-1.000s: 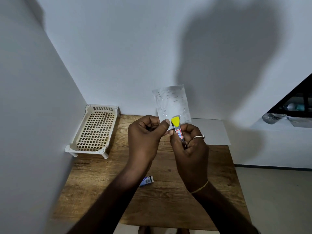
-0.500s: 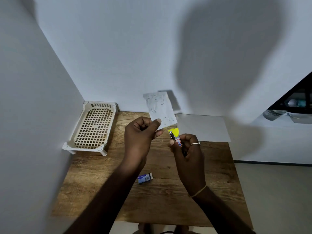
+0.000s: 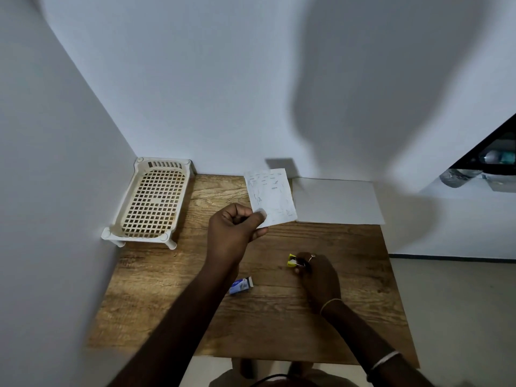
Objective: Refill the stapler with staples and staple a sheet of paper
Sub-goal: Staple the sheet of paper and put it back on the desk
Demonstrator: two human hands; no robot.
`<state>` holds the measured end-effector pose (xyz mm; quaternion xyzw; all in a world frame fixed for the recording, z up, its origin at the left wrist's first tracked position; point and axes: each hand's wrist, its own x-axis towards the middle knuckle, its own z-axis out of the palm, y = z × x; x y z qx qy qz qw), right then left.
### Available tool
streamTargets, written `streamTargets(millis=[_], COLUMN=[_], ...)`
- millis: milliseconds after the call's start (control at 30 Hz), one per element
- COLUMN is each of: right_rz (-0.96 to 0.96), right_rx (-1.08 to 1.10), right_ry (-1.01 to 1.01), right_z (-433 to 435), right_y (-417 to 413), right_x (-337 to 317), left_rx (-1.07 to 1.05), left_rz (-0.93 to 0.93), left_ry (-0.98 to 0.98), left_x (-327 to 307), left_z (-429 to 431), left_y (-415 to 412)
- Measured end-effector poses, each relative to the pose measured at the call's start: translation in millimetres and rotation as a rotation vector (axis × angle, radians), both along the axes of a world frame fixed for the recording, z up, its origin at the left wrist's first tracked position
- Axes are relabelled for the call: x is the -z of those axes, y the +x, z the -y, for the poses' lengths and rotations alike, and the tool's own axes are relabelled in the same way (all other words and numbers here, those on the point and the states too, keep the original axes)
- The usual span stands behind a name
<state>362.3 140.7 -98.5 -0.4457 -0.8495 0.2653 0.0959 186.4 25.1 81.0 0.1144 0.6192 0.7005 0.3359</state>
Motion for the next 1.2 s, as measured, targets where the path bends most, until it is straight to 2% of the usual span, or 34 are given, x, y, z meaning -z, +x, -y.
streamTargets(millis=[567,633,700,767,833,933,1200], right_rz=[0.023,-0.079,-0.301,-0.577,-0.745,-0.773,-0.859], right_rx=[-0.092,-0.029,0.116,0.249,0.295,0.257,0.26], right_ry=[0.017,0.014,-0.079,-0.334,-0.582,-0.679,-0.651], right_z=[-12,-9,-6,-4,-5,-5,-12], right_y=[0,-5,-14,-26,-36,-46,-53], right_x=[4,-15,-45,-80,-112,-142,-142], left_rx=[0.068,0.074,0.077,0.079,0.085,0.099,0.104], left_rz=[0.002,0.01,0.02,0.03,0.035,0.033,0.106], left_ry=[-0.039,-0.04,-0.043,-0.044,-0.04,-0.035,0.013], left_x=[21,24,27,29,31,32,38], left_z=[-1,-1,-2,-4,-6,-11,-20], left_y=[-5,-7,-9,-11,-12,-14,-20])
